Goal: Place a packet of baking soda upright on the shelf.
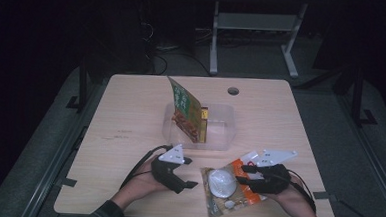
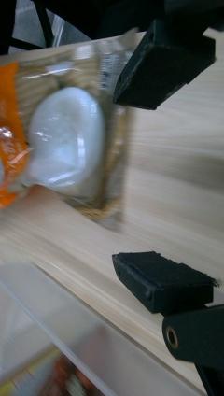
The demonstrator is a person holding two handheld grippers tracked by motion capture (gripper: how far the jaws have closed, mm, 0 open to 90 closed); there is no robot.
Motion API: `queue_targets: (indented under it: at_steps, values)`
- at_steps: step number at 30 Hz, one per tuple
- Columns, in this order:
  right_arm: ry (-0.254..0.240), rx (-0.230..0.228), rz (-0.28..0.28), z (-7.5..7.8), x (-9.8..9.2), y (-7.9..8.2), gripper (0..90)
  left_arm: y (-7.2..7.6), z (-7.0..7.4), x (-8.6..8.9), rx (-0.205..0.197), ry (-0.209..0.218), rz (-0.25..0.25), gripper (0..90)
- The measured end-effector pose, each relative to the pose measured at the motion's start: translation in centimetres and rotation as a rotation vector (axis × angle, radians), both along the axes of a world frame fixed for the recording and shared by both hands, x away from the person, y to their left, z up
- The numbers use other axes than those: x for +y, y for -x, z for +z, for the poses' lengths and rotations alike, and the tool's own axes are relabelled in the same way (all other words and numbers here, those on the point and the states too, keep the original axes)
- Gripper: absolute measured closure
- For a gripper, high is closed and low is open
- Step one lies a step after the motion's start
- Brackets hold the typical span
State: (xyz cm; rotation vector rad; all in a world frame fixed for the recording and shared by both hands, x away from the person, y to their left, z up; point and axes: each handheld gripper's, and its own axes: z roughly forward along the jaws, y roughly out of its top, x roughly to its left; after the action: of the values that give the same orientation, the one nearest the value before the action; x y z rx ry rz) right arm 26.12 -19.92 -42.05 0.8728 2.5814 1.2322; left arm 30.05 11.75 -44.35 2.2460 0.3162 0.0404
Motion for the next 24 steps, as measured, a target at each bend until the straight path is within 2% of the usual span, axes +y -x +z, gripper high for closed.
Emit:
queue_targets:
  at_steps: [4, 7, 13, 16, 21, 24]
  values:
    - [-0.009, -0.027, -0.057, -0.1, -1.2, 0.2, 46.5, -1.1, -0.5, -2.3, 0.037, 0.018, -0.029, 20.6]
    - [-0.014, -0.029, -0.086, -0.2, -1.8, 0.3, 44.2, -1.8, -0.9, -3.9, 0.049, 0.016, -0.049, 22.2]
    - [-0.023, -0.035, -0.120, -0.3, -2.5, 0.6, 42.6, -2.8, -1.7, -6.4, 0.081, 0.012, -0.107, 28.9]
    - [-0.032, -0.050, -0.140, -0.3, -2.7, 1.0, 42.0, -3.2, -2.3, -7.3, 0.121, 0.007, -0.129, 32.4]
    - [-0.041, -0.058, -0.176, -0.3, -3.6, 2.1, 41.5, -3.6, -2.5, -8.0, 0.188, 0.015, -0.191, 47.9]
    - [-0.045, -0.061, -0.199, -0.3, -4.0, 2.7, 41.3, -3.7, -2.5, -8.3, 0.215, 0.011, -0.204, 56.9]
